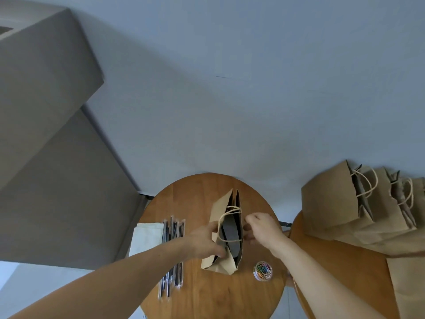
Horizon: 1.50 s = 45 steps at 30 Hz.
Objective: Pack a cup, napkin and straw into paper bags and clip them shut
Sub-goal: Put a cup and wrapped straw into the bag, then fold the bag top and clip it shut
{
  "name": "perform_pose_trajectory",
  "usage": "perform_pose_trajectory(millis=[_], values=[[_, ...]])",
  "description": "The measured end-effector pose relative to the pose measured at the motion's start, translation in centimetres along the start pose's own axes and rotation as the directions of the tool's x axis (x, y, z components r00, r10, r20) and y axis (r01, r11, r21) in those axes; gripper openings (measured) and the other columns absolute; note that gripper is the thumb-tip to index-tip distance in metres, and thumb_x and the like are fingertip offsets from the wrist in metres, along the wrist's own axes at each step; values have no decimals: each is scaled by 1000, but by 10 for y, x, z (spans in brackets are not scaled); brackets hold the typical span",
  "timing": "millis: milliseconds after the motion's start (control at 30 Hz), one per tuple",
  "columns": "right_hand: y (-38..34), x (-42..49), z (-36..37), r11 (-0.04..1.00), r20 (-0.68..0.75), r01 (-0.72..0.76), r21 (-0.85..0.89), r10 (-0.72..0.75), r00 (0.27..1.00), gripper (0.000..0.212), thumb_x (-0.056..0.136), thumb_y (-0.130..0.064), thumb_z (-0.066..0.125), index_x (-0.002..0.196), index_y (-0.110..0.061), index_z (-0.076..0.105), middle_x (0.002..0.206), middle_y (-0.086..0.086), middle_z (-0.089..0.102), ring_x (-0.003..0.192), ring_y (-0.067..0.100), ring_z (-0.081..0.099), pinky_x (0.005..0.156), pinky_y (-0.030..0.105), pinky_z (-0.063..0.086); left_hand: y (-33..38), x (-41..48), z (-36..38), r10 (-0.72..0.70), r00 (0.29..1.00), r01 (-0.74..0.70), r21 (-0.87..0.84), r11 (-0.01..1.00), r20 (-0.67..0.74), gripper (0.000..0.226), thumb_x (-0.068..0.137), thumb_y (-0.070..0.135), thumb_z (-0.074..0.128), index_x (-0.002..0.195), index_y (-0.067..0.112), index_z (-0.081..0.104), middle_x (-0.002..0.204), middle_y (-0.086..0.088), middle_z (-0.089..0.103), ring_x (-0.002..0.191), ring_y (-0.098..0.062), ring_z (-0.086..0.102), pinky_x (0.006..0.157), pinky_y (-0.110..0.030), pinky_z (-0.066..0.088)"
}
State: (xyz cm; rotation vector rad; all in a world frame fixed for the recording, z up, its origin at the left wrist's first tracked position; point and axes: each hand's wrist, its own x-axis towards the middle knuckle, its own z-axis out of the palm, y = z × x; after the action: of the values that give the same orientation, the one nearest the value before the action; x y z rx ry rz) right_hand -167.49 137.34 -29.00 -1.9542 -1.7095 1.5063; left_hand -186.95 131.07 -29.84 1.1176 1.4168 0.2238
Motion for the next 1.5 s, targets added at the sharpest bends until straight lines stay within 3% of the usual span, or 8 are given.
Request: perform_pose_trajectory(millis=[100, 300, 467, 600, 733, 1133, 1267, 1500], values=[[-4, 1, 14, 984, 40, 37, 174, -45, 998, 35, 97, -23, 44, 91, 2, 67, 91, 18, 71, 80, 28, 72, 75, 47, 59, 9, 3, 14, 40, 999, -42, 56, 998, 34, 51, 66, 29, 82, 110, 33, 55, 99, 8, 66, 89, -5, 64, 72, -15, 54], [-2, 0, 21, 946, 142, 94, 309, -144, 979, 33, 97, -4, 42, 100, -12, 74, 94, 8, 73, 86, 22, 73, 75, 35, 59, 21, 22, 40, -32, 922, 199, 402, 894, -385, 24, 84, 28, 54, 107, 22, 60, 95, 0, 63, 89, -22, 67, 73, -32, 55], [10, 10, -3, 874, -67, 400, -275, -432, 899, 29, 93, -18, 61, 120, -27, 61, 116, -18, 57, 92, 2, 61, 77, 8, 45, 23, 21, 32, 18, 919, 172, 442, 880, -393, 14, 92, 25, 46, 79, 25, 52, 84, -4, 64, 85, -27, 65, 65, -29, 45], [15, 27, -22, 643, 20, 561, -521, -648, 761, 52, 85, -14, 71, 134, -23, 53, 138, -10, 48, 96, 12, 65, 80, 21, 55, 30, 24, 8, 93, 951, 111, 609, 786, -294, 17, 96, 20, 44, 91, 27, 59, 85, -1, 60, 78, -21, 58, 64, -30, 44], [11, 33, -32, 526, 73, 507, -683, -642, 763, 21, 96, -34, 56, 113, -29, 68, 108, -11, 68, 90, 14, 66, 73, 31, 53, 42, 32, -17, 128, 966, 50, 652, 756, -223, 18, 100, 25, 48, 89, 18, 60, 86, -4, 63, 81, -23, 61, 64, -32, 45], [35, 29, -39, 677, -162, 572, -464, -700, 696, 19, 93, -23, 66, 110, -18, 71, 106, -10, 69, 82, 1, 63, 72, 16, 50, 30, 35, -14, 191, 895, 7, 443, 897, -402, 22, 98, 39, 50, 109, 39, 69, 90, 9, 71, 81, -12, 65, 72, -31, 53], [83, 33, -46, 880, -472, 386, -275, -474, 743, 12, 94, -15, 62, 103, -18, 68, 95, -8, 67, 78, 6, 61, 70, 20, 48, 30, 39, -18, 192, 902, 15, 473, 881, -386, 24, 100, 40, 48, 112, 37, 68, 92, 11, 70, 83, -12, 66, 74, -32, 54], [174, 44, 6, 819, 22, 14, -574, -2, 1000, 23, 95, -23, 51, 82, -22, 70, 89, -8, 69, 74, 8, 62, 61, 26, 50, 31, 50, -17, 205, 885, 22, 478, 878, -417, 28, 100, 38, 48, 116, 31, 69, 98, 6, 73, 90, -17, 67, 80, -39, 54]])
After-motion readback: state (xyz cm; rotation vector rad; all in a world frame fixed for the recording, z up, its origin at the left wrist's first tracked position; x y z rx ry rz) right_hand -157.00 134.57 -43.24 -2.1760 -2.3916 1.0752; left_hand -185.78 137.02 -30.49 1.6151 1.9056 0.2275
